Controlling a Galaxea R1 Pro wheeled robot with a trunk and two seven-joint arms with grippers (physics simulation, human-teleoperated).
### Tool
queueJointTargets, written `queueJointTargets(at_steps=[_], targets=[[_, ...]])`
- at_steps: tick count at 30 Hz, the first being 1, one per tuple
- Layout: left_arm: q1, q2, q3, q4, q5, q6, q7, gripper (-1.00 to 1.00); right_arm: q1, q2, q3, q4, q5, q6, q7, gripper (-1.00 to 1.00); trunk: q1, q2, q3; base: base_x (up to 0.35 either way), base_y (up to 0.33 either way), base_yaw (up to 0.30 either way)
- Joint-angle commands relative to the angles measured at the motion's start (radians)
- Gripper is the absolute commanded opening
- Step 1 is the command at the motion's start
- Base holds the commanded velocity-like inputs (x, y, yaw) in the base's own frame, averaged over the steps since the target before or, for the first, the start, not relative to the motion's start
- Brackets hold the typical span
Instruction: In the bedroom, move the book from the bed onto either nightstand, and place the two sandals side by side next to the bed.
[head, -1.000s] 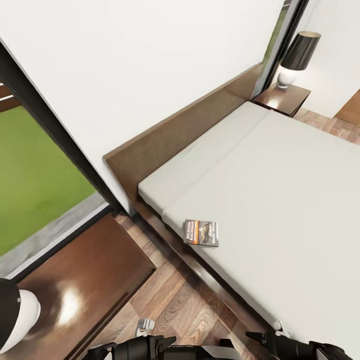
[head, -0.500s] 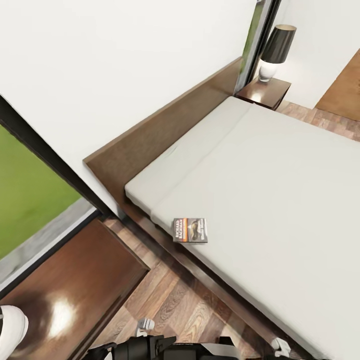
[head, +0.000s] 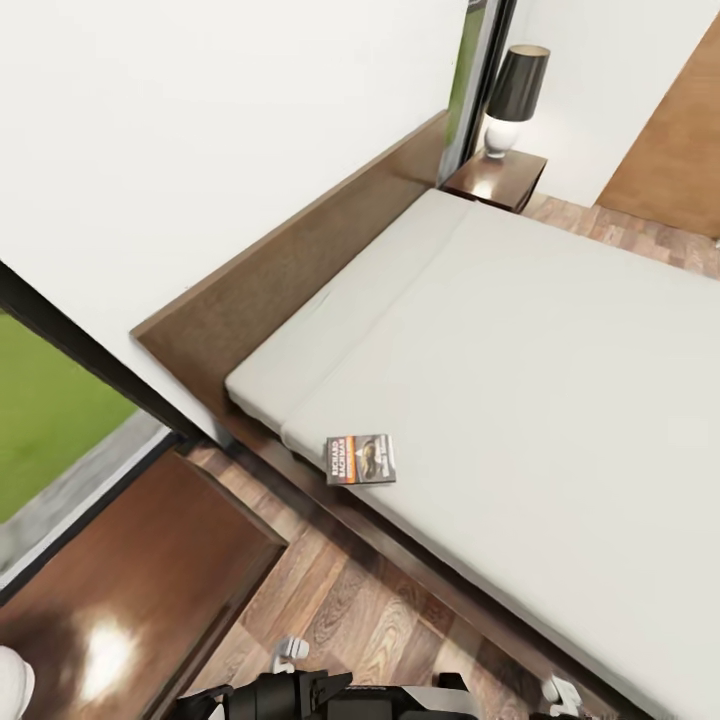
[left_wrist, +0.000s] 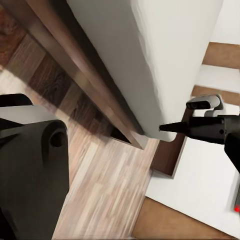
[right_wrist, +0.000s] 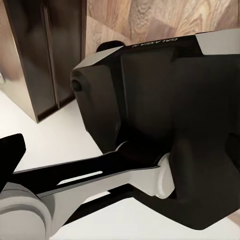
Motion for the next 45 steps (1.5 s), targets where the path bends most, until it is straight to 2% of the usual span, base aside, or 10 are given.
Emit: queueJointTargets(at_steps=[1,7,10,16,17,21,25,28,37,45], targets=[[0.000,0.000,-0.001,-0.001,0.007,0.011,-0.003,1.00,-0.001,0.000,-0.009,0.001,0.007,0.007,0.003,1.00,0.000,-0.001,-0.001,0.000,0.000,-0.273],[0.000,0.003,0.001,-0.001,0.008,0.011,-0.001,1.00,-0.001,0.000,-0.009,0.001,0.006,0.007,0.003,1.00,0.000,-0.001,-0.001,0.000,0.000,-0.090],[0.000,0.028,0.005,0.000,0.014,0.011,0.009,1.00,-0.001,0.000,-0.009,0.001,0.005,0.007,0.003,1.00,0.000,-0.001,-0.001,0.000,0.000,-0.009],[0.000,0.085,0.148,0.001,0.077,0.012,0.016,1.00,-0.001,-0.001,-0.009,0.001,0.004,0.006,0.004,1.00,0.000,-0.001,-0.001,0.000,0.000,-0.001],[0.001,0.119,0.228,0.025,0.091,0.012,0.017,1.00,-0.001,0.000,-0.009,0.001,0.004,0.006,0.004,1.00,0.000,-0.001,-0.001,0.000,0.000,0.000],[0.003,0.124,0.280,0.042,0.094,0.011,0.019,1.00,-0.001,-0.001,-0.009,0.001,0.004,0.006,0.004,1.00,0.000,-0.001,-0.001,0.000,0.000,0.000],[0.003,0.123,0.292,0.039,0.095,0.011,0.024,1.00,-0.001,-0.001,-0.009,0.001,0.004,0.006,0.004,1.00,0.000,-0.001,-0.001,0.000,0.000,0.000],[0.002,0.114,0.302,0.019,0.095,0.012,0.025,1.00,-0.001,0.000,-0.009,0.001,0.004,0.006,0.004,1.00,0.000,-0.001,-0.001,0.000,0.000,0.000],[-0.010,0.026,0.305,-0.070,0.100,0.023,0.014,1.00,-0.001,-0.001,-0.009,0.001,0.003,0.006,0.002,1.00,0.000,-0.001,-0.001,0.000,0.000,0.000],[-0.015,-0.015,0.309,-0.114,0.177,0.019,0.079,1.00,-0.001,-0.001,-0.009,0.001,0.003,0.006,0.000,1.00,0.000,-0.001,-0.001,0.000,0.000,0.000]])
